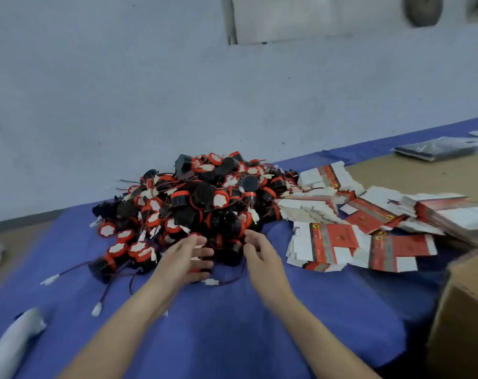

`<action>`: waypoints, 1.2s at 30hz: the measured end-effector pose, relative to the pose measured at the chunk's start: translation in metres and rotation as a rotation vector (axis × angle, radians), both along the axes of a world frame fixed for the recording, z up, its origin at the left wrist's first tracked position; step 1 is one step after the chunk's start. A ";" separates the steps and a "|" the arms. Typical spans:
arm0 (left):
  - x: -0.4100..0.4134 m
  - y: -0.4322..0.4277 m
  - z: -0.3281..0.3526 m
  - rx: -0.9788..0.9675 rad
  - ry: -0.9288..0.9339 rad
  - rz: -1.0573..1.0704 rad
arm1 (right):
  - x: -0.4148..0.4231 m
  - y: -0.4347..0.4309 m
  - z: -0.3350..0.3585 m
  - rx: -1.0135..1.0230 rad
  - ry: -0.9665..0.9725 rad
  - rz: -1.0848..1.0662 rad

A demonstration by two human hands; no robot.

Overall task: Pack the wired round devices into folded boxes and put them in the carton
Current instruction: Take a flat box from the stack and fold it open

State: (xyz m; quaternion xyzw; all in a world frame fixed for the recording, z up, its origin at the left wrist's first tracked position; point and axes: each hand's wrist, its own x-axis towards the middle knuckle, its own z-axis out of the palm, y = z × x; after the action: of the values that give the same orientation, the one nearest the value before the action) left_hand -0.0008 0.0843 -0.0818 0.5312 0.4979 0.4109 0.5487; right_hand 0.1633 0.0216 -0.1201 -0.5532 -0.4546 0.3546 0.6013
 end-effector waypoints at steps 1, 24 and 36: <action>-0.010 0.007 -0.004 0.009 0.022 0.020 | 0.000 0.005 -0.004 -0.009 -0.026 -0.007; 0.092 -0.029 -0.081 0.339 -0.054 0.025 | 0.069 0.006 -0.042 -0.496 -1.161 -0.338; 0.067 -0.062 -0.076 0.296 -0.132 0.192 | 0.059 -0.035 -0.024 -0.104 -1.046 -0.412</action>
State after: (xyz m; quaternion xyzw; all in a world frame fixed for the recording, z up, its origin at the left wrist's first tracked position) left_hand 0.0660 0.0225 -0.1582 0.5280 0.4435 0.5641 0.4543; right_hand 0.2227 -0.0130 -0.1445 -0.7615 -0.5566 -0.0697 0.3247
